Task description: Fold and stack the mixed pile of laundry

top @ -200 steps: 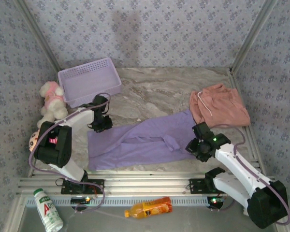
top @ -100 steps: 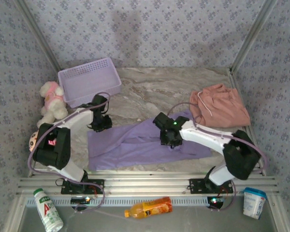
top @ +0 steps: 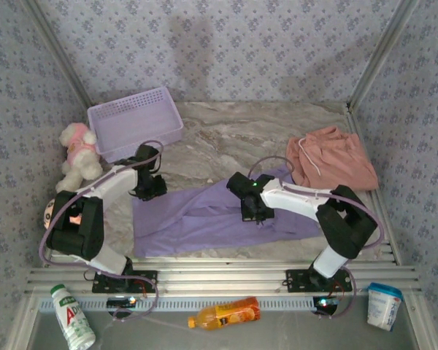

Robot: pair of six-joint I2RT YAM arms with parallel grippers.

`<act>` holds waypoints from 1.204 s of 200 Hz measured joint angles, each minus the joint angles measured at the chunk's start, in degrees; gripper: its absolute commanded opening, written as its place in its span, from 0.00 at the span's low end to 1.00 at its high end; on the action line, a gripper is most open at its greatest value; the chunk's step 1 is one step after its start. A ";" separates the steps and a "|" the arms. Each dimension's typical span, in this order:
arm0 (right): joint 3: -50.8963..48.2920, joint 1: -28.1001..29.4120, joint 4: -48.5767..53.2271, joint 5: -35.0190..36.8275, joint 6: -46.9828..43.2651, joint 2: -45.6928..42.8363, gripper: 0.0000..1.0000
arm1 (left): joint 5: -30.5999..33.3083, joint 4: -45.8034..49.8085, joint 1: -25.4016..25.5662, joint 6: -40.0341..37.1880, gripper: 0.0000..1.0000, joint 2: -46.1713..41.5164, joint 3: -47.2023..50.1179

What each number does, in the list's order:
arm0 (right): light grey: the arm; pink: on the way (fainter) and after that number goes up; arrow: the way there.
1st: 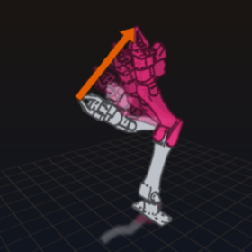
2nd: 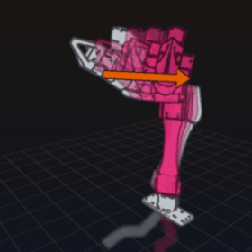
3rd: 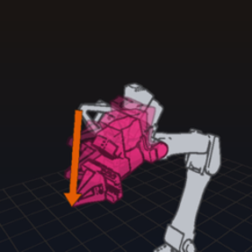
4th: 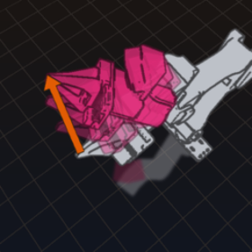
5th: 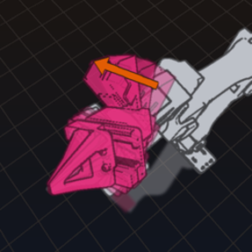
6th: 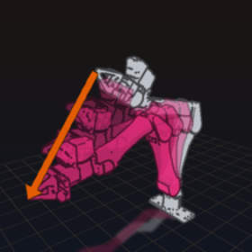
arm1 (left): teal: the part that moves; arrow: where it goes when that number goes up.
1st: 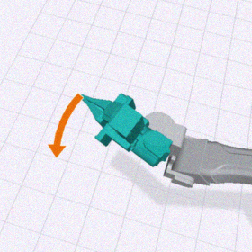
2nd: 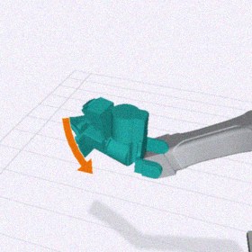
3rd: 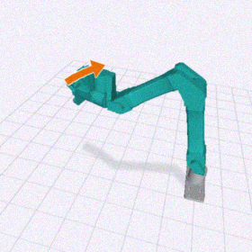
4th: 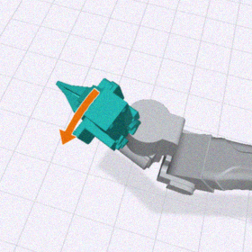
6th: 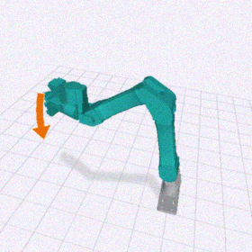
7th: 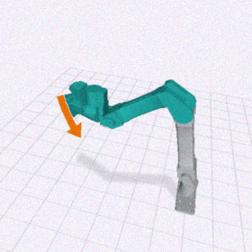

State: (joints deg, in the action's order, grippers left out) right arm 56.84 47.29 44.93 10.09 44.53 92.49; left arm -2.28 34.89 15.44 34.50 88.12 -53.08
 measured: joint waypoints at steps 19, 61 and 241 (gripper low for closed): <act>0.02 1.03 0.85 -1.92 1.33 -3.32 0.00 | -0.04 -0.02 -0.48 -0.20 0.26 0.00 -0.02; 0.04 1.92 0.24 -10.73 4.17 -5.07 0.00 | -0.07 -0.02 -0.98 -0.87 0.26 0.13 -0.02; 6.43 -15.56 0.07 -11.02 1.84 10.10 0.52 | -4.20 -0.81 -5.60 -2.64 0.00 6.19 0.42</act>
State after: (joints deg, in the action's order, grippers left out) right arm 63.26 31.73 44.99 -0.93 46.37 102.59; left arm -6.48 34.09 9.85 31.86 94.30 -52.66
